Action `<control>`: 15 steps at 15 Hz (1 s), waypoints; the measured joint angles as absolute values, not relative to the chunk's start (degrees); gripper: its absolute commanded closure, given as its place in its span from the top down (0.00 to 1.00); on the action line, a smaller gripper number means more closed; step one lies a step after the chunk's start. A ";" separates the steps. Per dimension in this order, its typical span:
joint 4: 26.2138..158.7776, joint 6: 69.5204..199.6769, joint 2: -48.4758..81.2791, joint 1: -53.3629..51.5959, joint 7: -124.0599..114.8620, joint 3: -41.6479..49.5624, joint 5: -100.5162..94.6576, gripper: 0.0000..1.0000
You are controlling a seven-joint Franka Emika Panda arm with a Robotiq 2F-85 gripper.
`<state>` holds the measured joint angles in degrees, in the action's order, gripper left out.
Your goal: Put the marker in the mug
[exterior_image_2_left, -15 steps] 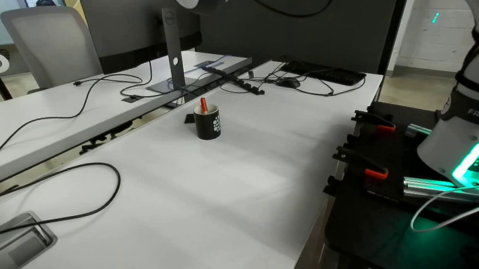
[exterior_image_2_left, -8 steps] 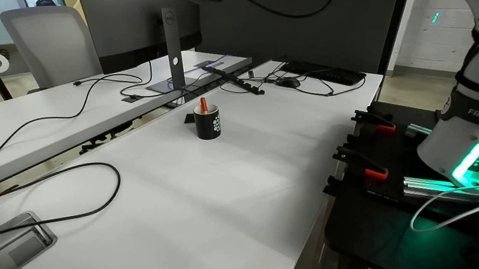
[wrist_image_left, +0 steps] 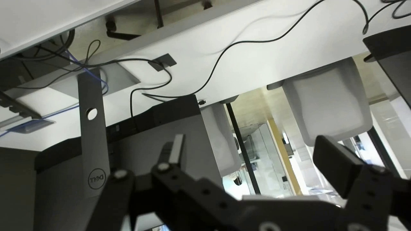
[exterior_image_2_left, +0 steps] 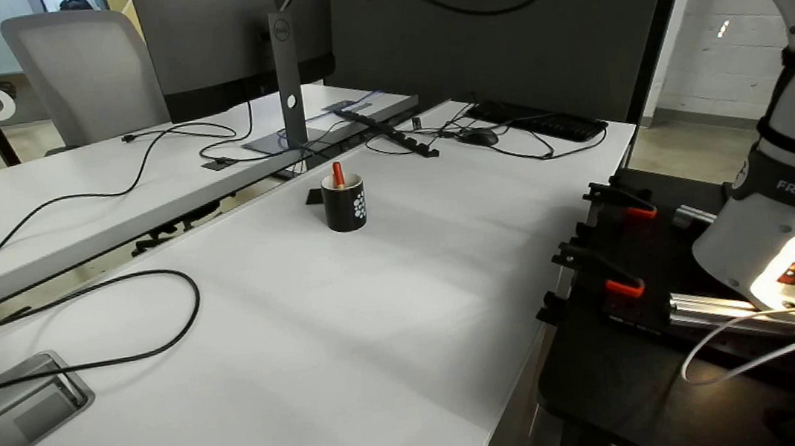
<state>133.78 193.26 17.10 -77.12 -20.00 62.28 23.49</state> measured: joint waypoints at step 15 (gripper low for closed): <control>135.08 192.60 13.91 -74.72 -20.00 59.46 22.51 1.00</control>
<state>135.08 192.60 13.91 -74.72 -20.00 59.46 22.51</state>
